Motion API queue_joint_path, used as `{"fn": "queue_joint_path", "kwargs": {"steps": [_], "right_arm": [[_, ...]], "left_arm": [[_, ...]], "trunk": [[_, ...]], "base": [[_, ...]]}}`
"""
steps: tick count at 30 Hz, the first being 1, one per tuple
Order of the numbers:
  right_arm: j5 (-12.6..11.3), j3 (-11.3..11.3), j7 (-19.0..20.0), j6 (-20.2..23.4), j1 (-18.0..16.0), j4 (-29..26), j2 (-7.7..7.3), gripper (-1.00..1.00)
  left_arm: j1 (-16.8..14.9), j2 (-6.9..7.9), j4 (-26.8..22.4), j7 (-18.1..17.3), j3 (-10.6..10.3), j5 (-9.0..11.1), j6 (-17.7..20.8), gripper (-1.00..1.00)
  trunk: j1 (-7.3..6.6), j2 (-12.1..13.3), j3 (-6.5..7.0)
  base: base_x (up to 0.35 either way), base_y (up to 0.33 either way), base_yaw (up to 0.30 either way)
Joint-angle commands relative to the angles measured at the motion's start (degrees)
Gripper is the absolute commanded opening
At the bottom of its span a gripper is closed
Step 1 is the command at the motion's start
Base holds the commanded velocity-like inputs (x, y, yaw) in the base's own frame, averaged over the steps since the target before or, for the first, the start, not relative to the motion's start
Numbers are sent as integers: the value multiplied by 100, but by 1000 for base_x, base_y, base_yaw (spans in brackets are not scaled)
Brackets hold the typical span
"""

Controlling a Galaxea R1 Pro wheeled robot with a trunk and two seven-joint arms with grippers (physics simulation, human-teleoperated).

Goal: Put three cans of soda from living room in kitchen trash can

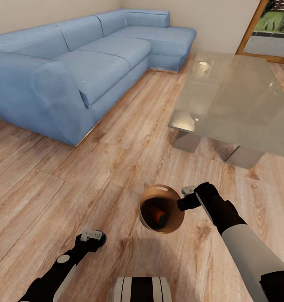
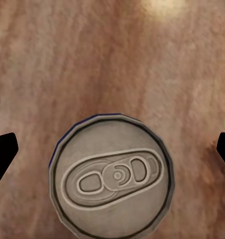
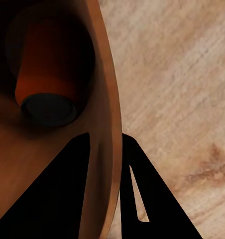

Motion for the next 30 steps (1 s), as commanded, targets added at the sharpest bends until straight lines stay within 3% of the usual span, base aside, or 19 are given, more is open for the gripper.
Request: {"fn": "queue_joint_path", "kwargs": {"steps": [1,6,23,24,30], "right_arm": [[24,-32,2,0,-1,-28,51,-100],[24,-31,2,0,-1,-28,51,-100],[26,-32,2,0,-1,-28,46,-100],[26,-30,2,0,-1,-28,45,-100],[22,-35,2,0,-1,-28,43,-100]], "left_arm": [[-5,-2,5,0,-7,0,-1,100],[-5,-2,5,0,-4,-4,5,100],[-5,-2,5,8,-1,3,-2,100],[-5,-2,5,8,-1,4,-2,-100],[-5,-2,11,4,-1,-3,9,-100]], "trunk": [[4,1,-2],[17,-5,-112],[17,-5,-112],[17,-5,-112],[17,-5,-112]], "base": [[0,0,0],[0,0,0],[0,0,0],[0,0,0],[0,0,0]]}}
